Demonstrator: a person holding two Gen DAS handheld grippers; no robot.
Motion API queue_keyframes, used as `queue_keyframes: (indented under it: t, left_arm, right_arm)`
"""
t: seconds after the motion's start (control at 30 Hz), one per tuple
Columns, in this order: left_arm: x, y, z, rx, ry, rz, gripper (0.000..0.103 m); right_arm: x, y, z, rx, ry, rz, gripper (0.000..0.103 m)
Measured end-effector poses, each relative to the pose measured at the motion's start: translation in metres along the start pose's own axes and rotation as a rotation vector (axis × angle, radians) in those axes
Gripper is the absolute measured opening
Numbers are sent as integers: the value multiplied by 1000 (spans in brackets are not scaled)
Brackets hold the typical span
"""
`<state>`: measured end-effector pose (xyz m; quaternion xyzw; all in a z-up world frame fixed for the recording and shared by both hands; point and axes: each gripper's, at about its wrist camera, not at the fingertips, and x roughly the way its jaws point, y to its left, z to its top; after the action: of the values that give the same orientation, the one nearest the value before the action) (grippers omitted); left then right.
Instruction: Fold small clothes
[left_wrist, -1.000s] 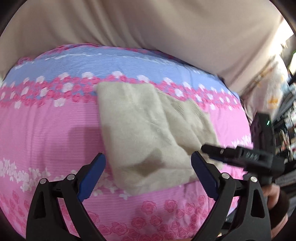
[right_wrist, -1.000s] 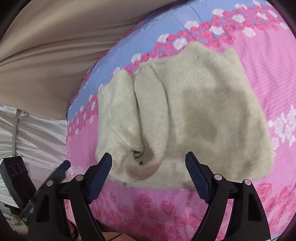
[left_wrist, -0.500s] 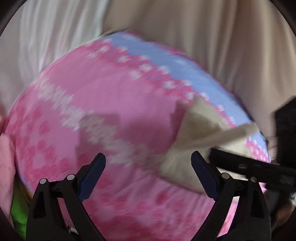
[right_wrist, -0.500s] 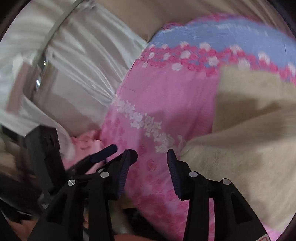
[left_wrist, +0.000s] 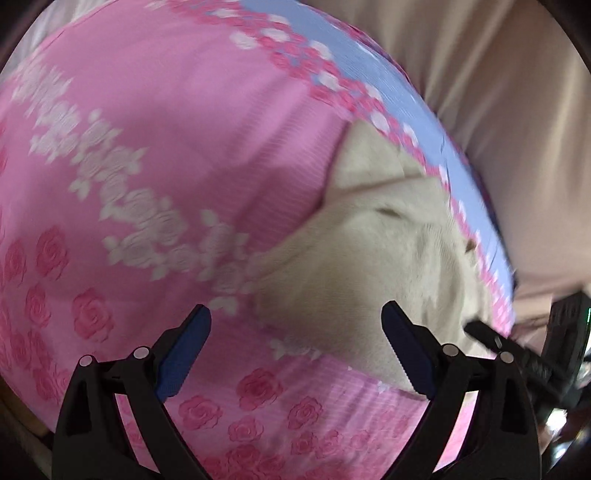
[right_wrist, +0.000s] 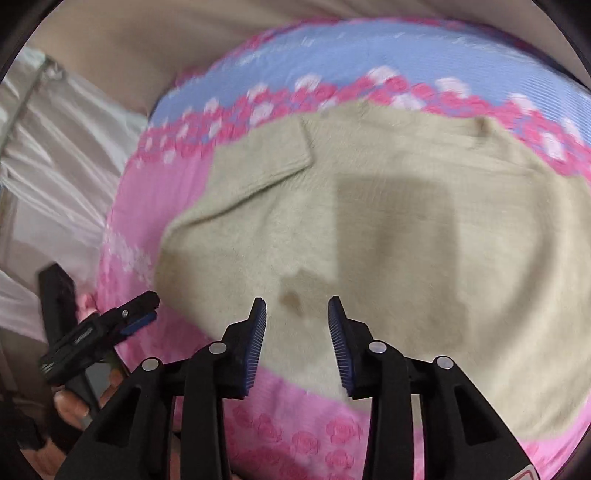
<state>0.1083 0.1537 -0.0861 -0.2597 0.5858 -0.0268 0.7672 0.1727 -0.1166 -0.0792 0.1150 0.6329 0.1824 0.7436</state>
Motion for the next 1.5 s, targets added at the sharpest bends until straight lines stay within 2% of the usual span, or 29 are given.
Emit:
queue_keyframes:
  t: [0.13, 0.2, 0.27, 0.37, 0.47, 0.5, 0.53, 0.6, 0.63, 0.67, 0.7, 0.73, 0.8, 0.87, 0.97, 1.0, 1.03, 1.07, 1.13, 1.2, 1.23, 1.3, 1.4, 1.5]
  left_arm:
    - [7, -9, 3, 31, 19, 11, 91]
    - [9, -10, 3, 45, 28, 18, 91]
    - [13, -12, 3, 48, 37, 32, 91]
    - [19, -3, 4, 6, 38, 37, 91]
    - [32, 10, 6, -81, 51, 23, 91]
    - [38, 13, 8, -115, 58, 6, 97]
    - [38, 14, 9, -143, 26, -21, 98]
    - [40, 11, 13, -157, -2, -6, 97]
    - [40, 9, 14, -149, -14, -13, 93]
    - [40, 3, 16, -113, -28, -36, 61]
    - [43, -3, 19, -65, -9, -68, 35]
    - [45, -6, 22, -43, 9, -45, 34]
    - [45, -6, 27, -69, 21, -78, 18]
    - [40, -6, 34, -103, 28, -119, 14]
    - [18, -16, 38, -96, -7, -185, 12]
    - [8, -24, 39, -81, -22, -211, 11]
    - [-1, -31, 39, -65, -33, -225, 11]
    - [-8, -38, 38, -49, -40, -244, 11]
    - [-21, -55, 37, -16, -54, -275, 11]
    - [-28, -69, 33, 15, -53, -295, 11]
    - [-33, -79, 30, 44, -55, -302, 11]
    - [-36, -99, 27, 102, -60, -300, 11]
    - [-44, -134, 17, 222, -56, -328, 11]
    - [-47, -182, 4, 350, -35, -369, 11]
  right_arm:
    - [48, 45, 52, -111, 28, -92, 33]
    - [58, 63, 77, -132, 33, -97, 33]
    - [60, 81, 99, -144, 15, -59, 33]
    - [29, 98, 110, -168, -87, 28, 33]
    - [-1, 90, 98, -195, -167, 2, 34]
    - [-7, 83, 90, -200, -180, -22, 34]
    - [-12, 75, 81, -201, -192, -53, 34]
    - [-20, 49, 59, -159, -202, -96, 34]
    - [-26, 30, 47, -117, -204, -104, 34]
    - [-30, 17, 39, -79, -210, -104, 34]
    - [-36, -2, 26, -24, -217, -99, 34]
    - [-41, -19, 14, 29, -221, -98, 35]
    - [-46, -46, -7, 111, -223, -99, 38]
    - [-52, -78, -32, 186, -220, -117, 41]
    - [-46, -107, -61, 231, -197, -144, 40]
    - [-41, -109, -67, 233, -181, -142, 27]
    - [-39, -105, -71, 221, -182, -133, 8]
    - [-38, -98, -73, 188, -194, -128, 3]
    - [-29, -81, -75, 109, -211, -135, 1]
    - [13, -78, -75, 63, -89, -171, 0]
    - [16, -79, -77, 59, -131, -156, 0]
    - [10, -82, -74, 73, -128, -142, 0]
    - [-10, -88, -74, 100, -155, -111, 0]
    - [-39, -106, -84, 173, -232, -50, 0]
